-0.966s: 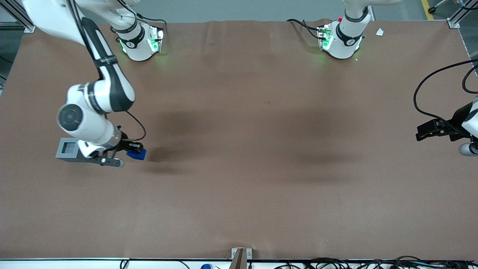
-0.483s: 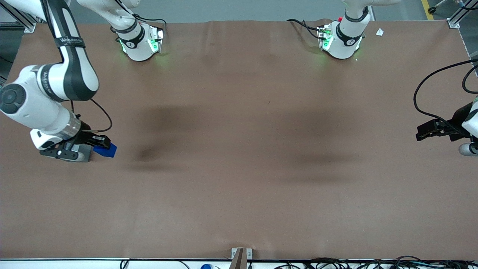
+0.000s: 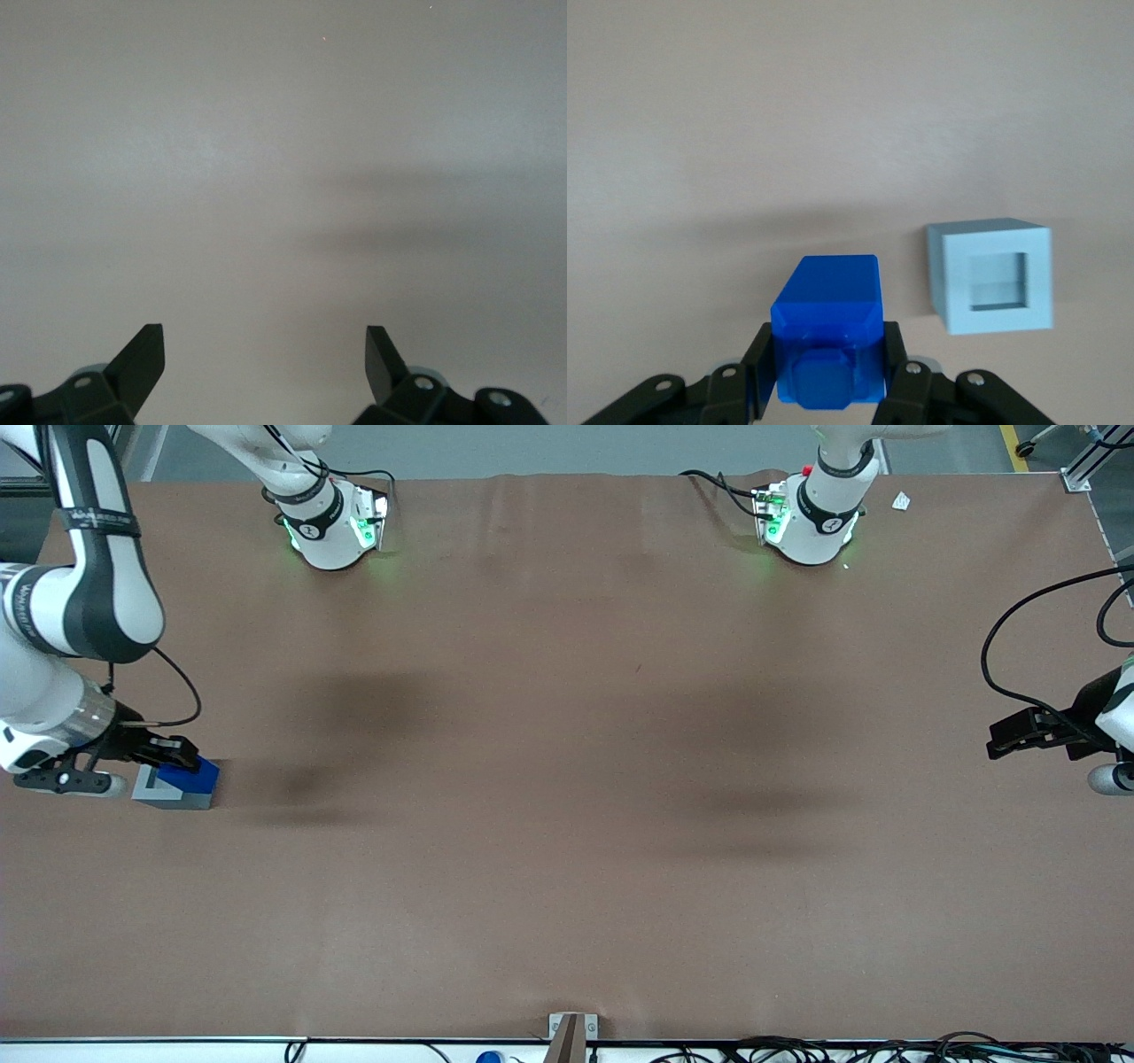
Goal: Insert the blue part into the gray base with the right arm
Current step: 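Lift the blue block and carry it over the gray base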
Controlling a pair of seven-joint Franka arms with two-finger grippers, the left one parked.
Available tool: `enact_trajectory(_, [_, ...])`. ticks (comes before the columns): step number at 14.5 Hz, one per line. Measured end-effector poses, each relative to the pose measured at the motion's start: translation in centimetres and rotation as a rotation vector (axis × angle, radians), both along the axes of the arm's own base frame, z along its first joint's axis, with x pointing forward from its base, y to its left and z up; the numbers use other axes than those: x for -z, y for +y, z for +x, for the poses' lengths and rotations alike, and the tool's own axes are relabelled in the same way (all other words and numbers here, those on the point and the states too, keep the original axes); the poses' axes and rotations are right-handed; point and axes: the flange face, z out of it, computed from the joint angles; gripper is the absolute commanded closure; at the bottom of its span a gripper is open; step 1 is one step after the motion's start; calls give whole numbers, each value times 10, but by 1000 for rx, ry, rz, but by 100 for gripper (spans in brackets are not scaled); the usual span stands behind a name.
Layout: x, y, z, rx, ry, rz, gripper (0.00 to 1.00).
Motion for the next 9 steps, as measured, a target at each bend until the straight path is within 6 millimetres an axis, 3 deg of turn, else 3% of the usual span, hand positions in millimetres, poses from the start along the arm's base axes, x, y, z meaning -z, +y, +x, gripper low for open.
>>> enact_trajectory(9, [0, -77, -24, -24, 30, 6, 98])
